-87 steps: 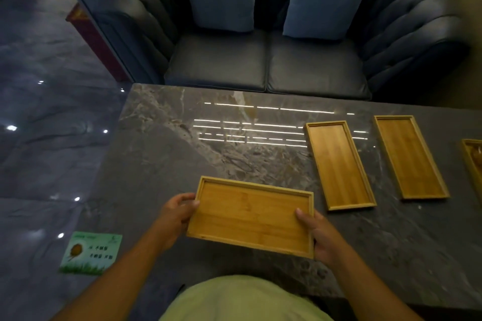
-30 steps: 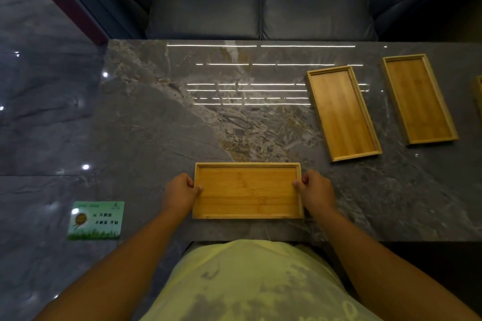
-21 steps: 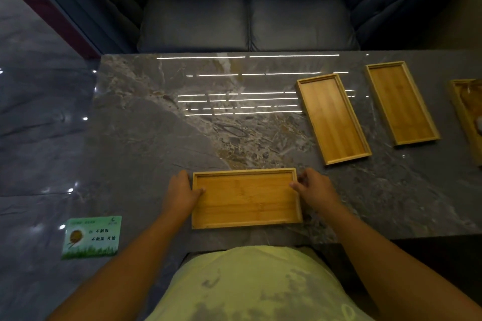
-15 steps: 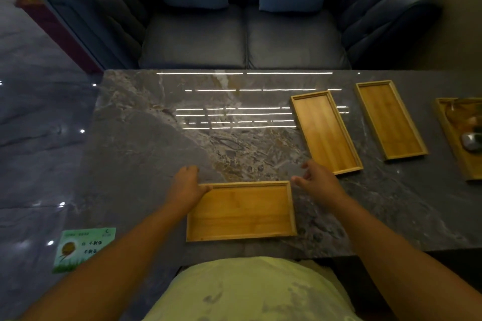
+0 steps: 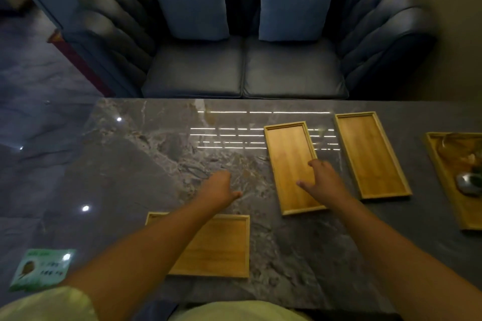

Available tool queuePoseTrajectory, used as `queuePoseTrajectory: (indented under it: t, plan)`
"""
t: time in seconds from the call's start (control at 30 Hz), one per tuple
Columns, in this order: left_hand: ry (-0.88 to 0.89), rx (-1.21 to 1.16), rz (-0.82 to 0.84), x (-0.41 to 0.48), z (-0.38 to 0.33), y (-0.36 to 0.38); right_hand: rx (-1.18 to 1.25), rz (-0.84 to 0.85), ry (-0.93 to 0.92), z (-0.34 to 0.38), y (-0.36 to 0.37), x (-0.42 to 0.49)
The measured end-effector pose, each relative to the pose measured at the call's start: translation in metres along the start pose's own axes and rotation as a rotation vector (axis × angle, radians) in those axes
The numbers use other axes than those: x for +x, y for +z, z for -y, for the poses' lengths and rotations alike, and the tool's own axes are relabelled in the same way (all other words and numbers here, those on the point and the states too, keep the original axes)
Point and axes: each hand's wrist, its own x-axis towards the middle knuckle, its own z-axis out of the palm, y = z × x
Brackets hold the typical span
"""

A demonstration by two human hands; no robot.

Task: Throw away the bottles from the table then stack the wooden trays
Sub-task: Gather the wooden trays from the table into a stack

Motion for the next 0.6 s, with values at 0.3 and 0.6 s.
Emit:
queuePoseTrajectory:
  t: [0.3, 0.6]
  plan:
    - [-0.034, 0.021, -0.042, 0.044, -0.077, 0.031, 0.028, 0.09, 0.006, -0.047, -0.016, 0.036]
    - [-0.097, -0.097, 0.018, 0.077, -0.098, 0.052, -0.005, 0.093, 0.044, -0.052, -0.003, 0.066]
